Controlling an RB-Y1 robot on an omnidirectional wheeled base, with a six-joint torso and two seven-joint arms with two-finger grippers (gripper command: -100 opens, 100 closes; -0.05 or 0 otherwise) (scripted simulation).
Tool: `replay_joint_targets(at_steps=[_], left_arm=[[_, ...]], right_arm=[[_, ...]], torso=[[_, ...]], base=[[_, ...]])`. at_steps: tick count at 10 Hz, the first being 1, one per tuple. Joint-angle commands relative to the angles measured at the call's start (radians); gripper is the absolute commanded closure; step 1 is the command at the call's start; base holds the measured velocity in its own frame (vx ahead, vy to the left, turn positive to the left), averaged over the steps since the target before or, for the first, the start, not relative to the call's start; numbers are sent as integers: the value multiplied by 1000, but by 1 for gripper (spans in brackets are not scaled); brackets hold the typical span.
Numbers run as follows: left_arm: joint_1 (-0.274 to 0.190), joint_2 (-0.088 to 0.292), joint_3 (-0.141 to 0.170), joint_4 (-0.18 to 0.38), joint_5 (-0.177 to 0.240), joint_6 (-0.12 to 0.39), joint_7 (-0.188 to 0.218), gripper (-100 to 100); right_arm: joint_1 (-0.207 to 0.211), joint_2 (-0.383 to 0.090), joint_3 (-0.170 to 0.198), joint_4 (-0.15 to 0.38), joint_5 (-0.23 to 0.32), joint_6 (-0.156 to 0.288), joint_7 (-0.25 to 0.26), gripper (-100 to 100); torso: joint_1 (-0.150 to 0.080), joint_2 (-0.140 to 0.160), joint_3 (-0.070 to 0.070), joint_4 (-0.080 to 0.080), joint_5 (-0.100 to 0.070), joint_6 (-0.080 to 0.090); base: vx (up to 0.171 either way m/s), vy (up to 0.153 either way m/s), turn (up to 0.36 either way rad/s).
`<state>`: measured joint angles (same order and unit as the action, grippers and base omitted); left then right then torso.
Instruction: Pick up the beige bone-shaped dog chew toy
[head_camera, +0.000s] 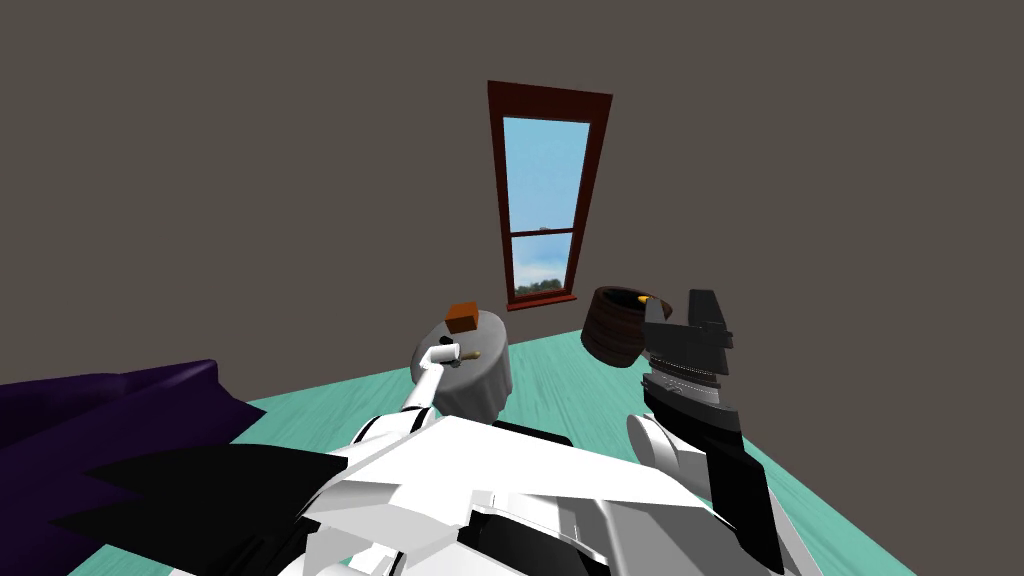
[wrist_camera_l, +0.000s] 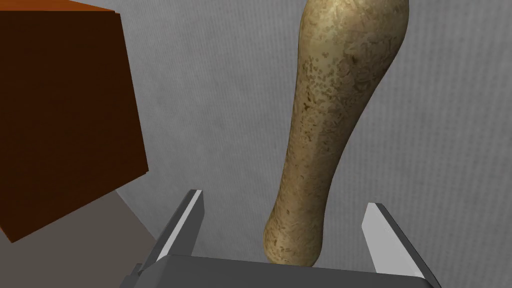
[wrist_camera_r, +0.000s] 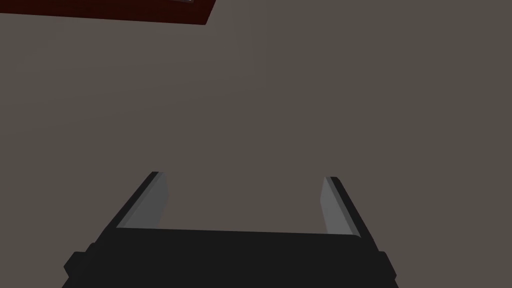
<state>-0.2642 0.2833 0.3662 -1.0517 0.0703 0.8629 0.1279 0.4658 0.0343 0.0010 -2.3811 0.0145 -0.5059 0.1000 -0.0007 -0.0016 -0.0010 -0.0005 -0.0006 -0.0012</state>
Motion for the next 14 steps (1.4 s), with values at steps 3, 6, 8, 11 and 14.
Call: replay_joint_targets(at_steps=[3, 6, 8, 11, 14], left_arm=[[-19, 4, 7, 54, -19, -33, 27, -100], [-44, 9, 15, 127, -44, -77, 63, -100], [-56, 11, 20, 164, -57, -99, 81, -100], [-54, 11, 19, 161, -52, -95, 75, 100], [-55, 12, 18, 160, -52, -96, 75, 100]], right_arm=[[0, 0, 0, 0, 0, 0, 0, 0], [0, 0, 0, 0, 0, 0, 0, 0], [0, 0, 0, 0, 0, 0, 0, 0], [0, 0, 0, 0, 0, 0, 0, 0], [0, 0, 0, 0, 0, 0, 0, 0]], torso=[[2, 3, 2, 1, 0, 0], [3, 5, 3, 1, 1, 0], [4, 5, 3, 1, 1, 0], [2, 3, 2, 2, 0, 0], [1, 3, 2, 1, 0, 0]], base=[[-10, 21, -75], [-32, 40, -106], [-30, 40, -95], [-4, 6, -5], [0, 0, 0]])
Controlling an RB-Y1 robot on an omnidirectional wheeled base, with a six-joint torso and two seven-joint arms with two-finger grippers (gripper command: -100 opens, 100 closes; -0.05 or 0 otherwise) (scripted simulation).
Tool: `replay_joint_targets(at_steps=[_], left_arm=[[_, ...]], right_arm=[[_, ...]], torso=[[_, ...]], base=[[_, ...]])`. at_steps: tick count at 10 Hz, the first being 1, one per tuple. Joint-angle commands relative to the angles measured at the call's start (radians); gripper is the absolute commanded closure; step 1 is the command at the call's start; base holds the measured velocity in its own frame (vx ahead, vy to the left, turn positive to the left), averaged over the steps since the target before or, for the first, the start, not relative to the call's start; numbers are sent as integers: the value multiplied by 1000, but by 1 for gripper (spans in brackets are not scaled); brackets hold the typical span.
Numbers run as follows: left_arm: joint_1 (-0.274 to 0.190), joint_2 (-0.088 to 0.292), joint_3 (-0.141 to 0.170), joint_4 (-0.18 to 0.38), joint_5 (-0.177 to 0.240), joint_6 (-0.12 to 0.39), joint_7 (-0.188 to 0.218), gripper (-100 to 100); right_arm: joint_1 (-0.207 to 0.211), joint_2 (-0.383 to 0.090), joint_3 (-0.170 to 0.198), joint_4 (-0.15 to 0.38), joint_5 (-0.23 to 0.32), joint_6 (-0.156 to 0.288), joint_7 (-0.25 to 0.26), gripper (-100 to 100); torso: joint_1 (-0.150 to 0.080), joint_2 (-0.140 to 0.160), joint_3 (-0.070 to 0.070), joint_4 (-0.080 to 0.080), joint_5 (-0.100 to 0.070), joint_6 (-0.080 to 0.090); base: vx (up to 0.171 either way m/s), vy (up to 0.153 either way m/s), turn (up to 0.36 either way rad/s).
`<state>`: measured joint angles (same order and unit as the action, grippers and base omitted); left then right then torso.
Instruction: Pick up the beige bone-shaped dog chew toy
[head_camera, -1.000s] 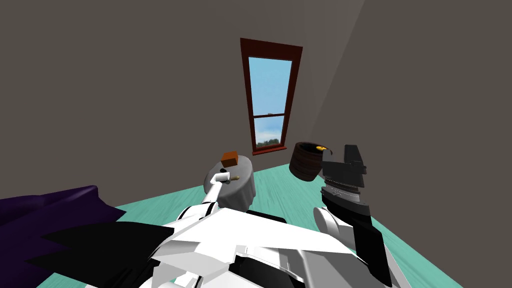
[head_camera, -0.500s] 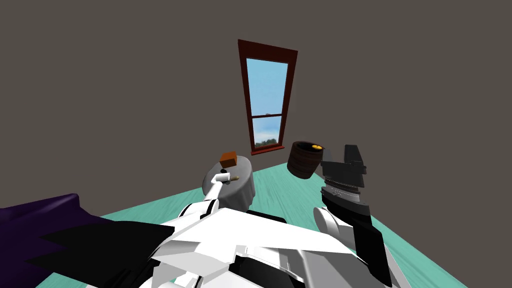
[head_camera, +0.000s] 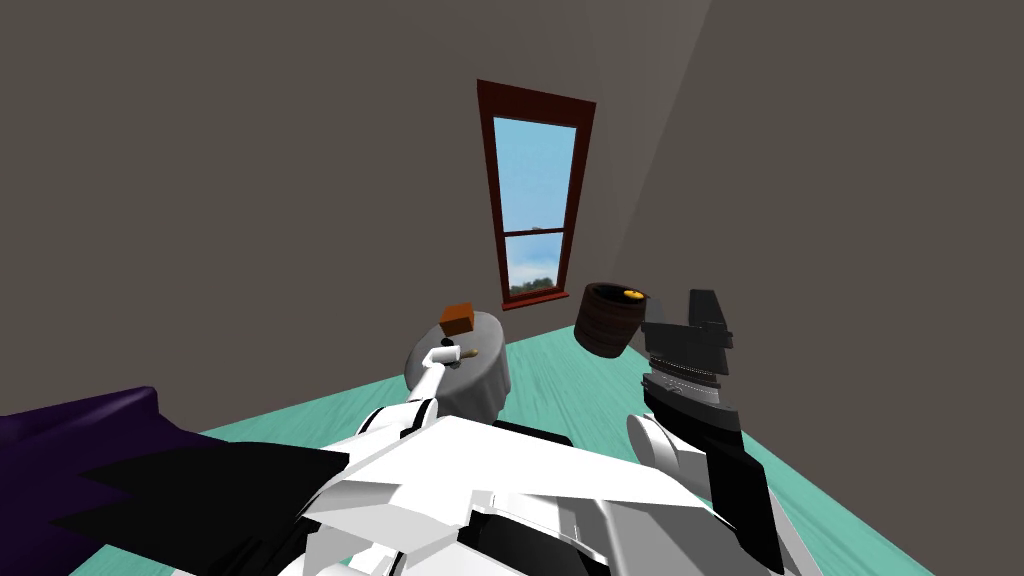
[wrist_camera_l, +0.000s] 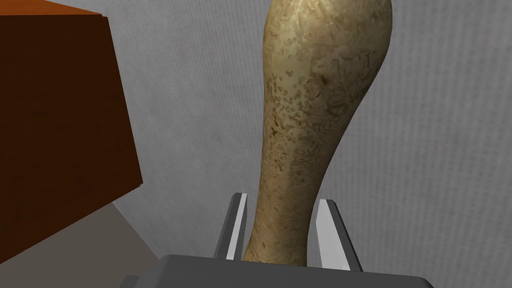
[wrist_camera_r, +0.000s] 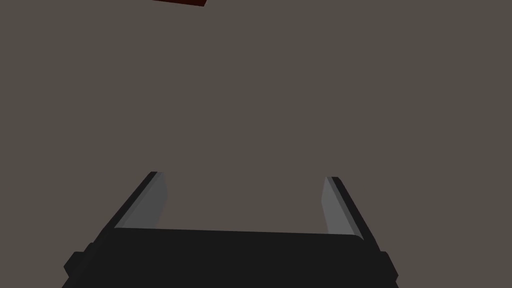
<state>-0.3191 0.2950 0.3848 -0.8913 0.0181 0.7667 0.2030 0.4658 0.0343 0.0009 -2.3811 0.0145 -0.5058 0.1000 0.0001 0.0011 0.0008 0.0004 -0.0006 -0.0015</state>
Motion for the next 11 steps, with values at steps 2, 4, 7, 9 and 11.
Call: replay_joint_targets(at_steps=[2, 4, 7, 9, 11], left_arm=[[11, -3, -3, -33, 8, 19, -12, 100], [24, -6, -8, -70, 21, 41, -30, 100], [42, -9, -14, -124, 40, 74, -57, 100], [55, -12, -19, -161, 52, 96, -75, 100], [50, -11, -17, -150, 48, 91, -70, 0]], right_arm=[[0, 0, 0, 0, 0, 0, 0, 0], [0, 0, 0, 0, 0, 0, 0, 0], [0, 0, 0, 0, 0, 0, 0, 0], [0, 0, 0, 0, 0, 0, 0, 0], [0, 0, 0, 0, 0, 0, 0, 0]], torso=[[0, 0, 0, 0, 0, 0], [-3, -1, 0, 0, -1, -1], [-3, -1, 0, 0, -1, 0], [-3, 0, 0, 1, -2, 0], [-2, 0, 0, 1, -1, 1]], base=[[8, -13, 51], [33, -47, 116], [23, -29, 77], [21, -31, 90], [5, -7, 9]])
